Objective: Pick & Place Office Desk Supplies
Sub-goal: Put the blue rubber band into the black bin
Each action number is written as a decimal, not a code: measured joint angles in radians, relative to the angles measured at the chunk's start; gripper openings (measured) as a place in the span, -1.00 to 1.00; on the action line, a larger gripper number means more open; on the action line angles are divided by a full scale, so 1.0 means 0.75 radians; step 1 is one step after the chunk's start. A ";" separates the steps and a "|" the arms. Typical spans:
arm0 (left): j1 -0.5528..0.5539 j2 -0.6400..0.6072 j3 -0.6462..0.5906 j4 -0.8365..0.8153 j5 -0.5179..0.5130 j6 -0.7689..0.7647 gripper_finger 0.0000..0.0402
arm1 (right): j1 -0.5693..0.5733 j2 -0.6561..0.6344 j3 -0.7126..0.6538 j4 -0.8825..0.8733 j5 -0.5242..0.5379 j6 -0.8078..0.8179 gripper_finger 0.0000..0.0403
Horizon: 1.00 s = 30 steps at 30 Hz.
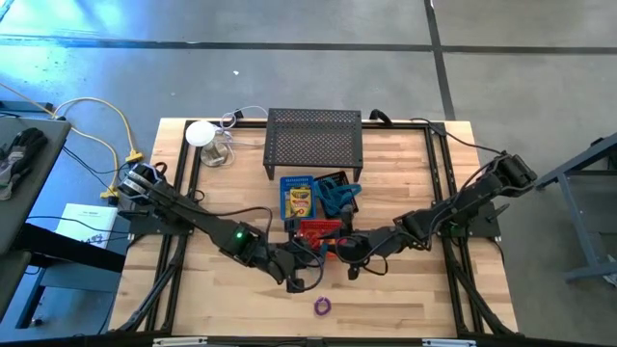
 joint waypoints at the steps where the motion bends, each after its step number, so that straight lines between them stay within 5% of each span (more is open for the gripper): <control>1: 0.000 0.000 0.000 -0.003 0.000 0.000 -1.00 | 0.000 0.000 0.000 0.000 0.000 0.000 -0.56; 18: 0.001 0.000 -0.003 -0.016 -0.029 0.039 -0.98 | 0.001 0.000 0.000 -0.033 0.000 0.023 -0.98; 30: -0.043 0.000 -0.003 -0.014 -0.142 0.103 -0.49 | 0.004 0.000 0.000 -0.113 0.037 0.031 -0.99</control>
